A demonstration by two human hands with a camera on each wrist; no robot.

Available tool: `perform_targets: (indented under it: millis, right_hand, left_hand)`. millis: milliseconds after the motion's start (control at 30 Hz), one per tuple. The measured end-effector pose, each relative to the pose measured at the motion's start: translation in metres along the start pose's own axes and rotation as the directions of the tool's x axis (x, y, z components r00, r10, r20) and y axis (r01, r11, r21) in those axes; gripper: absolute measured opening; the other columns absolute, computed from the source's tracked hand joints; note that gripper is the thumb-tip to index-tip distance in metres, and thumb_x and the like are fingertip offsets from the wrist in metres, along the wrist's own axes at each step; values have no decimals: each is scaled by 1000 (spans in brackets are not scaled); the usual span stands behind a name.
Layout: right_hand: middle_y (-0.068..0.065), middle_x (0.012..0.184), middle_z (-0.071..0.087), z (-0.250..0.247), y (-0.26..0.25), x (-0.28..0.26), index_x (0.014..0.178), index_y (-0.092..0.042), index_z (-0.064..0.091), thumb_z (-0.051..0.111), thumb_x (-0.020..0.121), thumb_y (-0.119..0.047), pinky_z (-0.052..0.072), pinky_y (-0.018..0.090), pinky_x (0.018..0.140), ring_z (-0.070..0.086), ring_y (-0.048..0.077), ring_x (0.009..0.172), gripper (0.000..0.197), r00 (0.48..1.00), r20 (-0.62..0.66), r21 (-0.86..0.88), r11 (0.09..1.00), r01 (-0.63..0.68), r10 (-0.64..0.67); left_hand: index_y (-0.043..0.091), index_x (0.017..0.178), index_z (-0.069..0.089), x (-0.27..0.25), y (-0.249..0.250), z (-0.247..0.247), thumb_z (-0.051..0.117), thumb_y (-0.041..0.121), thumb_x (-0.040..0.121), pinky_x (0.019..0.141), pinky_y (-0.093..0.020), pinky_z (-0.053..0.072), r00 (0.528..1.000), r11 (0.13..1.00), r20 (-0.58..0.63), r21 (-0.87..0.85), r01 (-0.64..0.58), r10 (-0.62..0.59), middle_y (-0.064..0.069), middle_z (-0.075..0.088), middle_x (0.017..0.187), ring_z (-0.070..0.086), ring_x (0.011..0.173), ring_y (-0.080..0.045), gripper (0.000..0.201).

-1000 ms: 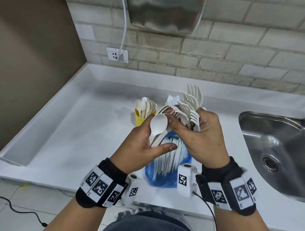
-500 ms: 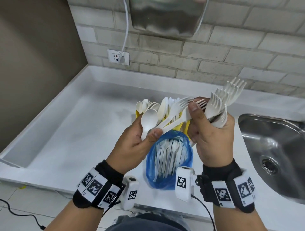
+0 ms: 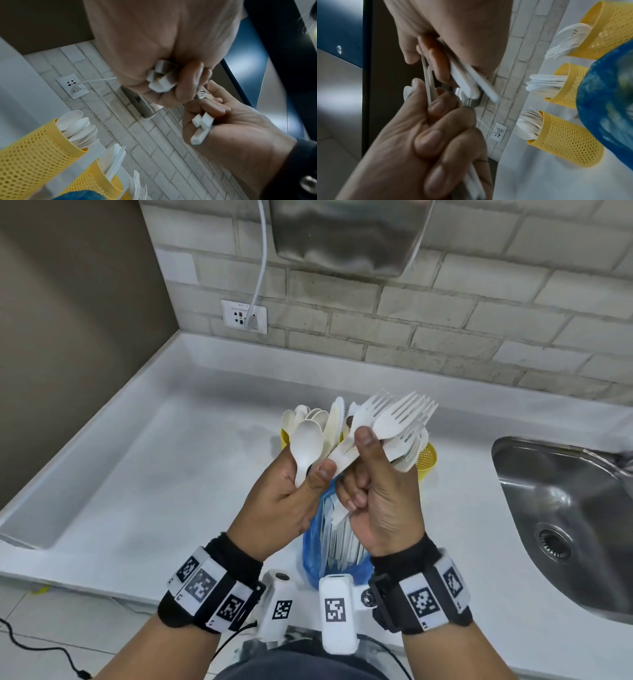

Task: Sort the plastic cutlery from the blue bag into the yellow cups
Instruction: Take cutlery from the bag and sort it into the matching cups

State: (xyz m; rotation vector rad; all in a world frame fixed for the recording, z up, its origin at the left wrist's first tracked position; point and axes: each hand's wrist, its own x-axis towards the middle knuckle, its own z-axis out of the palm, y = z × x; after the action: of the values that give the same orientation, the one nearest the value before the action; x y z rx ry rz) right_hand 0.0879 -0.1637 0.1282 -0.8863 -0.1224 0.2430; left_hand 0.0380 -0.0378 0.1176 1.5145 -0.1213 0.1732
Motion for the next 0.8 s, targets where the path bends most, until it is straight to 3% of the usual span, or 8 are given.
perform_targets:
  millis: [100,200,333,467,567,633,733,800]
  right_hand:
    - [1,43,38,2,-4,2,82,-13,61,76,84,-17,27,19,38,31,11,30,16,997,-72,-71,997,9,-14]
    - [2,52,48,0,-4,6,93,-9,61,72,90,-7,32,20,38,36,10,34,11,991,-134,3,1000,7,-7]
    - [-1,51,43,-9,-2,13,84,-15,61,68,96,-17,36,24,46,39,9,41,13,984,-169,124,992,-32,53]
    - [3,54,44,-23,-4,21,85,-14,59,64,101,-22,43,29,55,44,15,46,18,962,-272,124,992,15,19]
    - [7,72,64,-35,-9,27,99,-12,64,64,101,-23,58,40,71,67,25,69,11,935,-354,87,995,40,-6]
    - [8,86,71,-44,-12,32,108,-10,64,65,101,-22,60,50,88,72,31,90,14,928,-371,104,994,43,-1]
    - [14,102,70,-54,-18,34,120,-7,63,62,102,-22,57,54,96,71,33,100,24,932,-361,128,991,47,3]
    - [15,102,67,-61,-23,35,117,-7,64,61,103,-25,57,54,94,71,33,98,23,937,-349,129,991,32,16]
  left_hand:
    - [26,143,47,1,-2,0,47,28,105,40,-21,33,1000,999,28,48,4,-6,10,44,59,36,42,-11,38]
    - [24,141,49,2,-5,1,49,26,105,49,-11,39,998,992,53,126,-27,21,17,57,64,48,48,0,37]
    - [23,145,48,1,-9,4,51,24,106,57,-10,42,998,987,57,160,-6,-4,19,65,79,52,55,3,39]
    - [19,141,49,1,-9,6,53,20,104,55,-4,41,999,974,39,225,28,-38,31,62,69,56,57,13,37]
    - [23,116,58,3,-12,6,57,18,103,56,-8,41,998,980,-2,188,59,-60,26,60,67,55,57,6,14]
    - [29,98,56,4,-11,7,59,16,102,50,-8,38,996,984,-22,150,94,-92,20,54,59,49,47,1,14]
    - [43,88,59,5,-12,13,61,23,102,40,-20,34,989,985,-39,94,142,-139,7,45,58,38,44,-9,24]
    - [43,90,60,6,-11,18,60,24,102,39,-20,33,984,983,-51,59,173,-171,5,43,57,36,44,-10,23]
